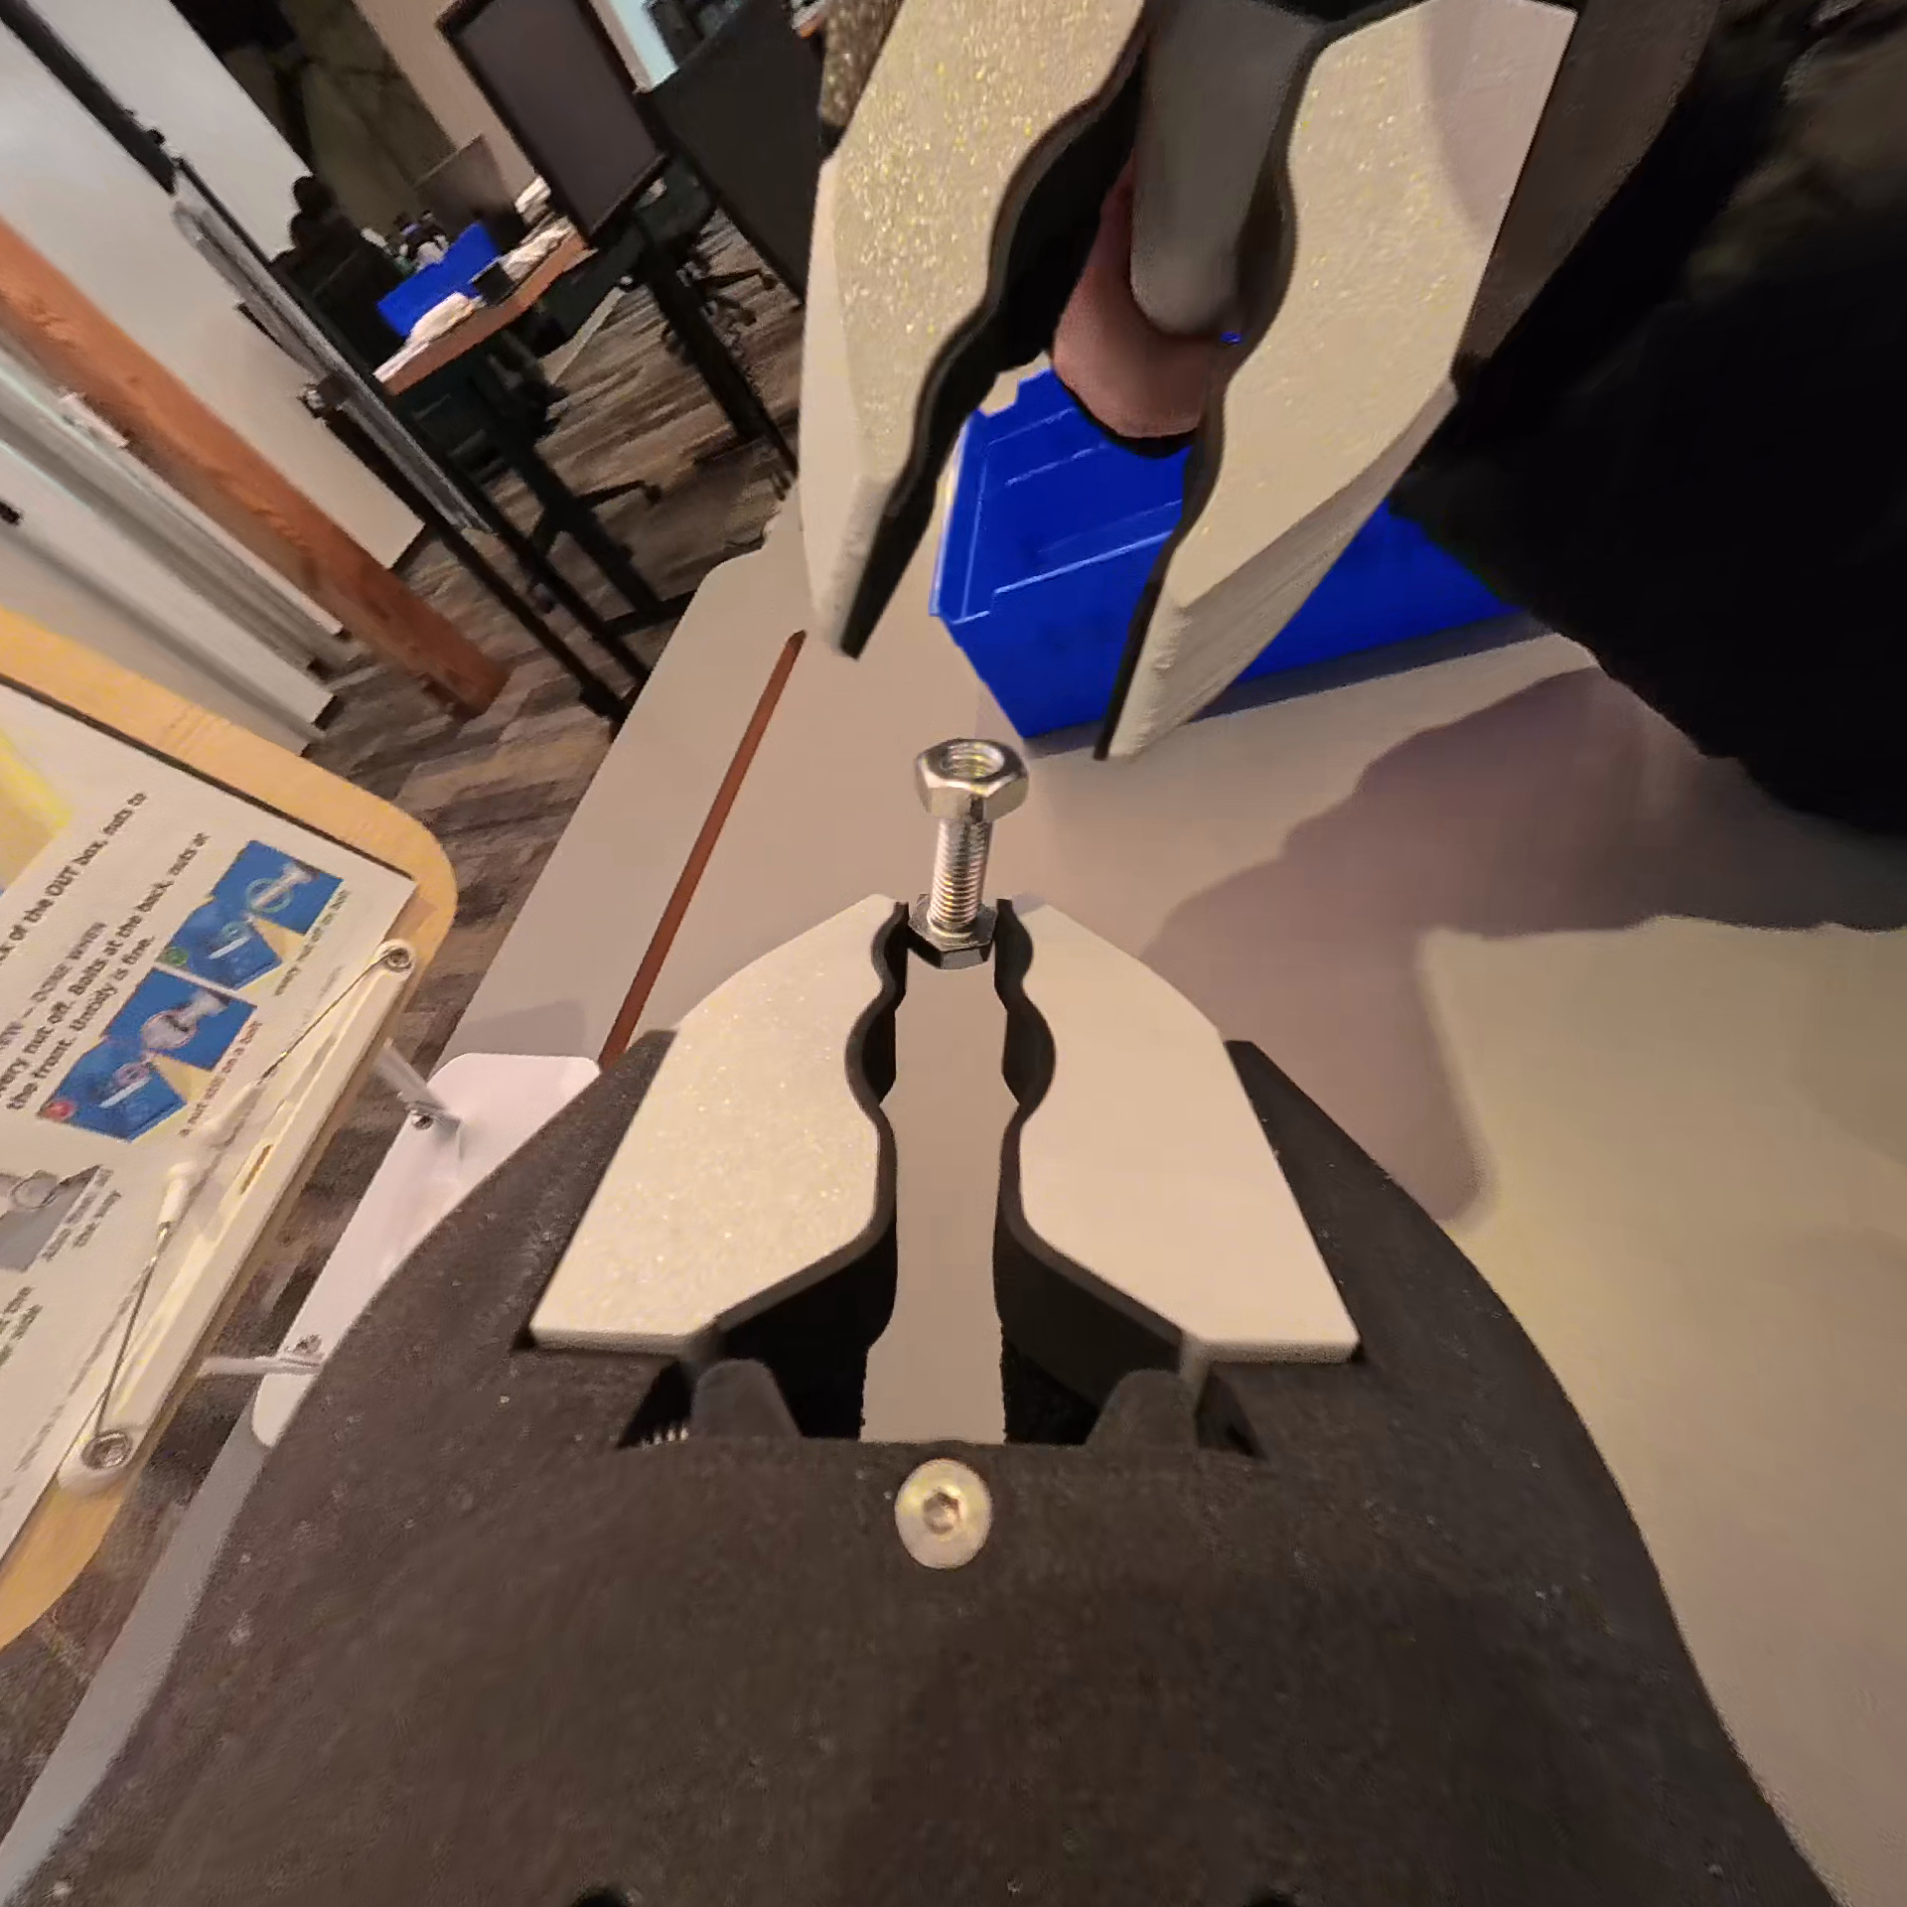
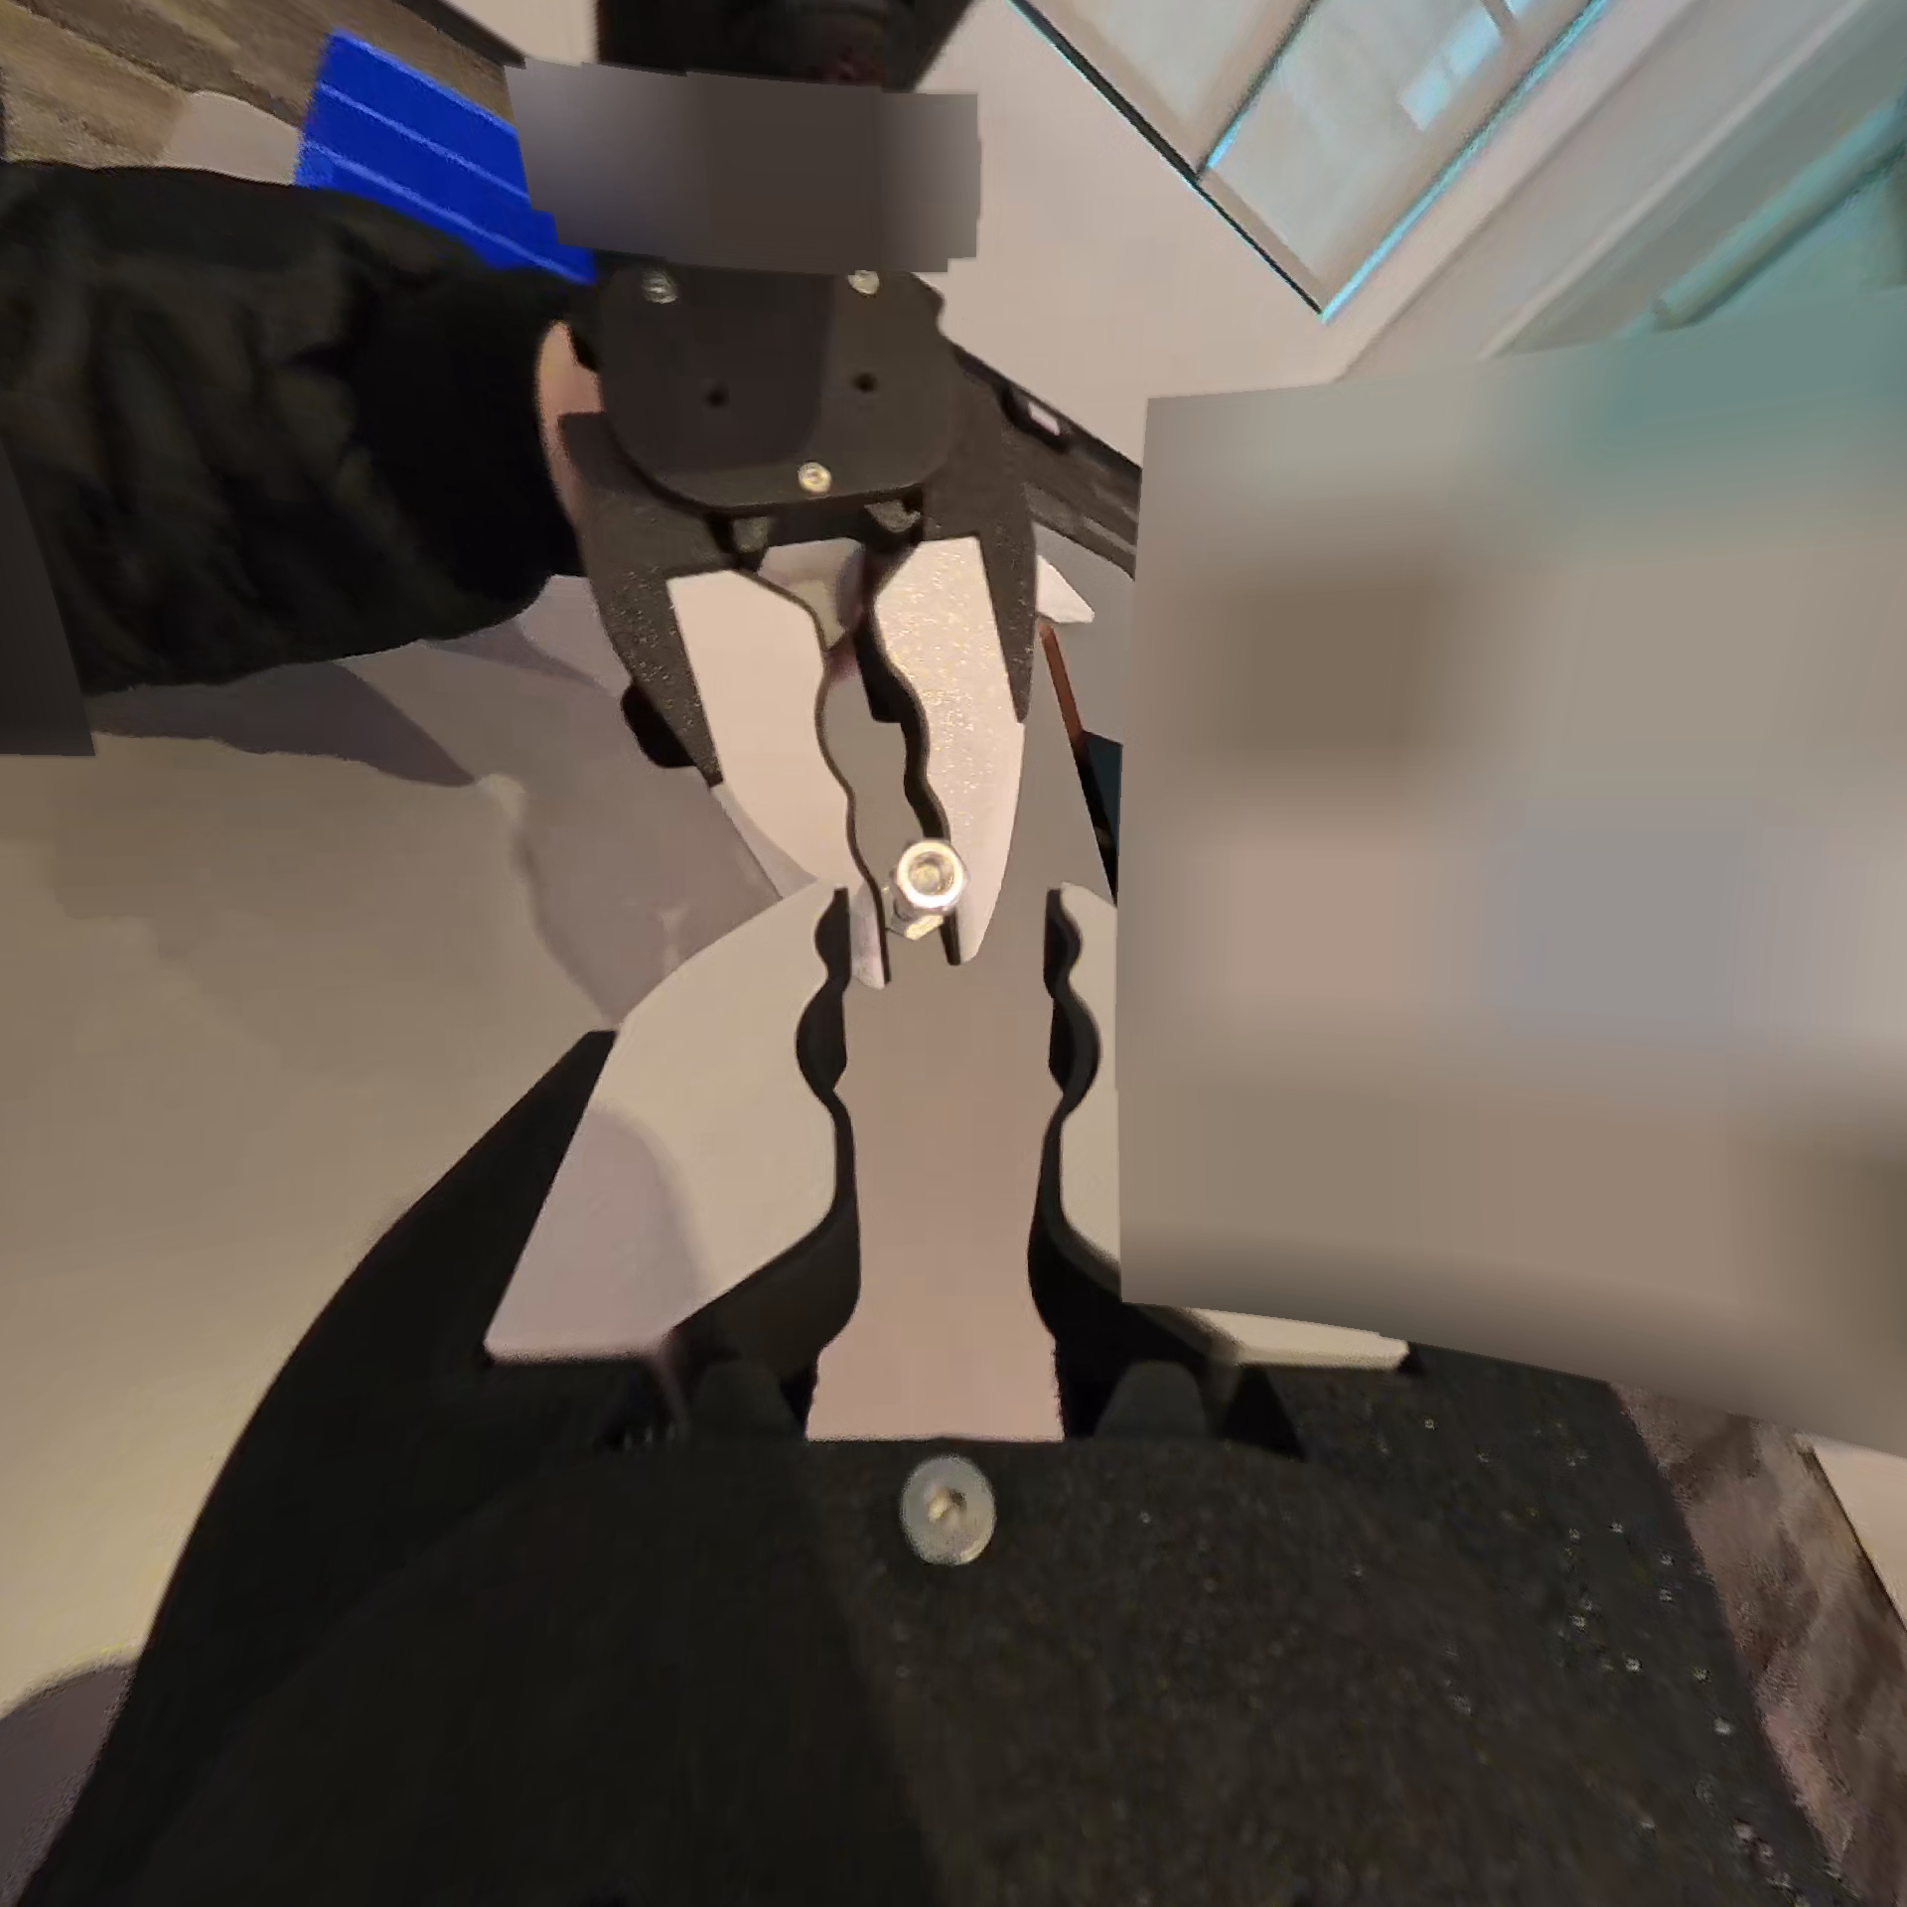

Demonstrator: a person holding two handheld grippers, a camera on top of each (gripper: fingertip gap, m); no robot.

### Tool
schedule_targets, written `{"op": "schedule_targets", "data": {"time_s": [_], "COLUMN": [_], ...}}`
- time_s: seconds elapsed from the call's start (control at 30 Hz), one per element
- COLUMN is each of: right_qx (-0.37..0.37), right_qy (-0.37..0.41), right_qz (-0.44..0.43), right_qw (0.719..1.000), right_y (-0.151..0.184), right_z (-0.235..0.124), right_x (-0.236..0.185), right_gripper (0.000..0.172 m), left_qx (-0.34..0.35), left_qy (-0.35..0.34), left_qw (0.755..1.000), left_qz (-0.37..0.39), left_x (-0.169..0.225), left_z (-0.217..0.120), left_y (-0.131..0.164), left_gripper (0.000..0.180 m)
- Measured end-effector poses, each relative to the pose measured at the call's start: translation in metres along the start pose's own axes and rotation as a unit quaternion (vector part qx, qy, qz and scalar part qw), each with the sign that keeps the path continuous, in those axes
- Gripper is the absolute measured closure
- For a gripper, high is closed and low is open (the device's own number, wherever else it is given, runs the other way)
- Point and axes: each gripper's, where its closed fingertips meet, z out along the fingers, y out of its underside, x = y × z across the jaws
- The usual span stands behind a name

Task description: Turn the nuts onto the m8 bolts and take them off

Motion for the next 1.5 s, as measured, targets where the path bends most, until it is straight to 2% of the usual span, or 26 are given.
{"op": "schedule_targets", "data": {"time_s": [0.1, 0.33, 0.57, 0.83, 1.1, 1.23, 1.5], "right_qx": [0.005, 0.068, 0.066, 0.102, 0.116, 0.109, 0.113], "right_qy": [-0.008, -0.024, -0.03, -0.07, -0.111, -0.121, -0.092], "right_qz": [-0.019, -0.032, -0.054, -0.041, -0.034, -0.037, 0.001], "right_qw": [1.0, 0.997, 0.996, 0.991, 0.986, 0.986, 0.989], "right_y": [-0.002, -0.02, -0.02, -0.022, -0.023, -0.022, -0.024], "right_z": [-0.001, 0.0, 0.004, -0.009, -0.012, -0.01, -0.007], "right_x": [-0.005, -0.012, -0.017, -0.023, -0.034, -0.038, -0.024], "right_gripper": [0.137, 0.14, 0.147, 0.155, 0.152, 0.158, 0.158], "left_qx": [0.009, 0.036, 0.046, 0.049, 0.05, 0.048, 0.058], "left_qy": [0.022, 0.045, 0.058, 0.086, 0.113, 0.112, 0.077], "left_qw": [1.0, 0.998, 0.997, 0.995, 0.992, 0.992, 0.995], "left_qz": [-0.003, -0.011, -0.011, -0.001, 0.013, 0.015, -0.004], "left_x": [0.005, 0.012, 0.017, 0.029, 0.042, 0.043, 0.028], "left_z": [-0.003, -0.008, -0.01, -0.012, -0.012, -0.011, -0.013], "left_y": [-0.001, -0.011, -0.016, -0.018, -0.021, -0.022, -0.025], "left_gripper": [0.165, 0.165, 0.164, 0.164, 0.164, 0.164, 0.165]}}
